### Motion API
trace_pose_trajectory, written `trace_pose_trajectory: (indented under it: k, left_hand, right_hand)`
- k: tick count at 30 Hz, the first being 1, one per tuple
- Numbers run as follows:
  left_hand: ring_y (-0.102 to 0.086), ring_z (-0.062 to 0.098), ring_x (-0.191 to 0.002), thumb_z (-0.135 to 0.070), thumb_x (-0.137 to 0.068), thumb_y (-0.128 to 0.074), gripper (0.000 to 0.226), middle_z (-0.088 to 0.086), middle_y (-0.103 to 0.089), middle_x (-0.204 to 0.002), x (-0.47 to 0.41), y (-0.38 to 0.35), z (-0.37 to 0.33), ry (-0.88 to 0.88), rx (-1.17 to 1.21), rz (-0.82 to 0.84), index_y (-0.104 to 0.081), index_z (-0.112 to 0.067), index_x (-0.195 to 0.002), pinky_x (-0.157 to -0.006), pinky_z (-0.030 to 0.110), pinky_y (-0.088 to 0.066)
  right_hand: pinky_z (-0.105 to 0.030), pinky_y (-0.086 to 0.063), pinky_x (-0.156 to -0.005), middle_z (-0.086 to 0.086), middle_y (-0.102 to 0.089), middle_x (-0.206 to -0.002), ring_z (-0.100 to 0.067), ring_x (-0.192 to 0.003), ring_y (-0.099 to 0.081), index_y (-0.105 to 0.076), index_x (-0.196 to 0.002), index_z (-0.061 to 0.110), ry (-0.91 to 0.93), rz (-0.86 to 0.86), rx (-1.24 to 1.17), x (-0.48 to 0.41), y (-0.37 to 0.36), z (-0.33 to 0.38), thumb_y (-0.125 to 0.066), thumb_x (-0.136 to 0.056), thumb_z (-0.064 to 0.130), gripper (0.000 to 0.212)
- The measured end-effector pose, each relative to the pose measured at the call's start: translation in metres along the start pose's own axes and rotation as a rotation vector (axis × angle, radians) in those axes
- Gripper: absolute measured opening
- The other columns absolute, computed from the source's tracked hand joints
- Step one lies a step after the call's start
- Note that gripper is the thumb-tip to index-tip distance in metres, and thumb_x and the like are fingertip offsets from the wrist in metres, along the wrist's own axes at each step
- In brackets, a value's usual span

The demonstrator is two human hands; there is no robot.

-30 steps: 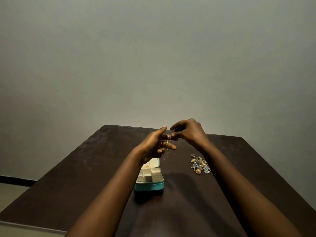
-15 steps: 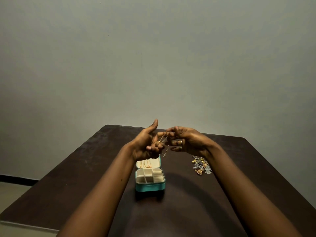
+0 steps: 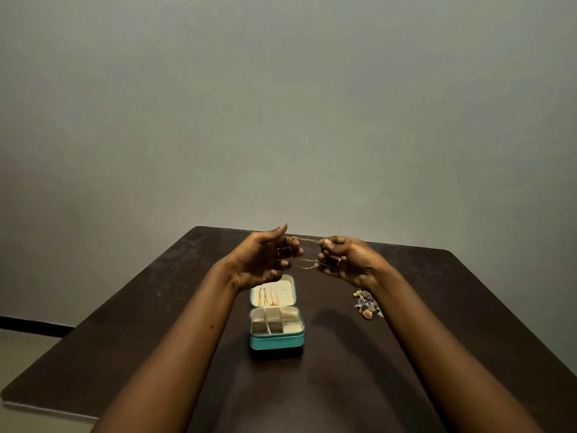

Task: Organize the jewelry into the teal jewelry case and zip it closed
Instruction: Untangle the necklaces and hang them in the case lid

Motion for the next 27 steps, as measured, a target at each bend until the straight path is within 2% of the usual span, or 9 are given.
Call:
trace_pose_trajectory:
  k: [4, 6, 8, 10, 15, 18, 21, 24, 27]
  left_hand:
    - [-0.052, 0.016, -0.092, -0.037, -0.083, -0.052, 0.021, -0.004, -0.069, -0.096, 0.000, 0.001, -0.001, -0.062, -0.064, -0.036, -0.065, -0.022, -0.078, -0.070, 0.029, -0.033]
    - [-0.053, 0.016, -0.101, -0.030, -0.089, -0.048, 0.020, -0.006, -0.069, -0.097, -0.001, 0.001, 0.000, -0.085, -0.072, -0.043, -0.066, -0.023, -0.083, -0.078, 0.033, -0.033]
    - [-0.056, 0.014, -0.100, -0.025, -0.093, -0.044, 0.022, -0.005, -0.071, -0.092, -0.003, 0.001, 0.000, -0.108, -0.024, -0.054, -0.066, -0.023, -0.090, -0.084, 0.035, -0.034]
    - [-0.059, 0.013, -0.097, -0.022, -0.094, -0.044, 0.022, -0.003, -0.071, -0.087, -0.005, 0.002, -0.002, -0.136, 0.035, -0.060, -0.065, -0.020, -0.094, -0.088, 0.034, -0.036]
    - [-0.065, 0.017, -0.093, -0.013, -0.096, -0.041, 0.024, 0.004, -0.070, -0.088, -0.013, 0.000, -0.001, -0.192, 0.088, -0.025, -0.065, -0.010, -0.097, -0.098, 0.032, -0.042]
    - [-0.066, 0.015, -0.083, -0.008, -0.097, -0.040, 0.025, 0.003, -0.068, -0.080, -0.019, 0.000, 0.003, -0.209, 0.147, -0.061, -0.064, -0.008, -0.094, -0.092, 0.030, -0.047]
    - [-0.060, 0.015, -0.075, -0.008, -0.098, -0.038, 0.025, 0.000, -0.060, -0.070, -0.026, 0.004, 0.004, -0.207, 0.083, -0.113, -0.062, -0.010, -0.089, -0.083, 0.030, -0.048]
    - [-0.049, 0.013, -0.066, -0.012, -0.098, -0.037, 0.024, -0.002, -0.049, -0.067, -0.032, 0.004, 0.001, -0.177, -0.075, -0.122, -0.059, -0.011, -0.086, -0.073, 0.028, -0.045]
    - [-0.040, 0.011, -0.062, -0.015, -0.097, -0.037, 0.023, -0.001, -0.042, -0.066, -0.036, 0.001, -0.004, -0.142, -0.268, -0.127, -0.056, -0.012, -0.084, -0.065, 0.027, -0.040]
  right_hand:
    - [-0.032, -0.058, -0.061, -0.008, -0.054, -0.072, -0.017, -0.070, -0.057, -0.056, -0.083, 0.005, -0.016, -0.102, -0.092, -0.001, 0.003, -0.009, -0.041, -0.095, -0.003, 0.021]
    - [-0.032, -0.058, -0.062, -0.009, -0.057, -0.075, -0.018, -0.071, -0.059, -0.058, -0.084, 0.005, -0.001, -0.130, -0.061, -0.001, 0.005, -0.013, -0.046, -0.092, -0.004, 0.017]
    - [-0.032, -0.058, -0.067, -0.009, -0.062, -0.077, -0.018, -0.071, -0.062, -0.061, -0.085, 0.005, 0.042, -0.140, 0.068, 0.001, 0.006, -0.015, -0.055, -0.087, -0.004, 0.012]
    - [-0.030, -0.058, -0.065, -0.009, -0.065, -0.077, -0.018, -0.066, -0.064, -0.062, -0.084, 0.005, 0.098, -0.172, 0.220, 0.002, 0.009, -0.016, -0.059, -0.085, -0.004, 0.010]
    - [-0.027, -0.056, -0.054, -0.010, -0.060, -0.072, -0.018, -0.060, -0.059, -0.059, -0.080, 0.003, 0.102, -0.314, 0.292, 0.003, 0.016, -0.021, -0.052, -0.086, -0.004, 0.012]
    - [-0.026, -0.055, -0.052, -0.008, -0.061, -0.074, -0.018, -0.063, -0.058, -0.057, -0.078, 0.005, 0.028, -0.291, 0.238, 0.000, 0.011, -0.034, -0.052, -0.086, -0.006, 0.014]
    - [-0.025, -0.056, -0.053, -0.007, -0.062, -0.075, -0.017, -0.064, -0.059, -0.059, -0.079, 0.006, -0.040, -0.223, 0.195, -0.002, 0.005, -0.047, -0.057, -0.085, -0.005, 0.012]
    - [-0.029, -0.054, -0.067, -0.007, -0.064, -0.076, -0.017, -0.069, -0.061, -0.062, -0.083, 0.006, -0.050, -0.184, 0.225, -0.004, 0.005, -0.049, -0.061, -0.083, -0.004, 0.010]
    - [-0.034, -0.049, -0.084, -0.003, -0.067, -0.087, -0.014, -0.082, -0.063, -0.062, -0.097, 0.008, -0.027, -0.152, 0.270, -0.005, 0.004, -0.046, -0.061, -0.083, -0.002, 0.017]
Point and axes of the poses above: each hand's wrist, its own x-axis away from the middle knuckle, its own y-axis out of the back of the hand, z = x × y, the point moved 7 cm from there along -x, towards the middle knuckle
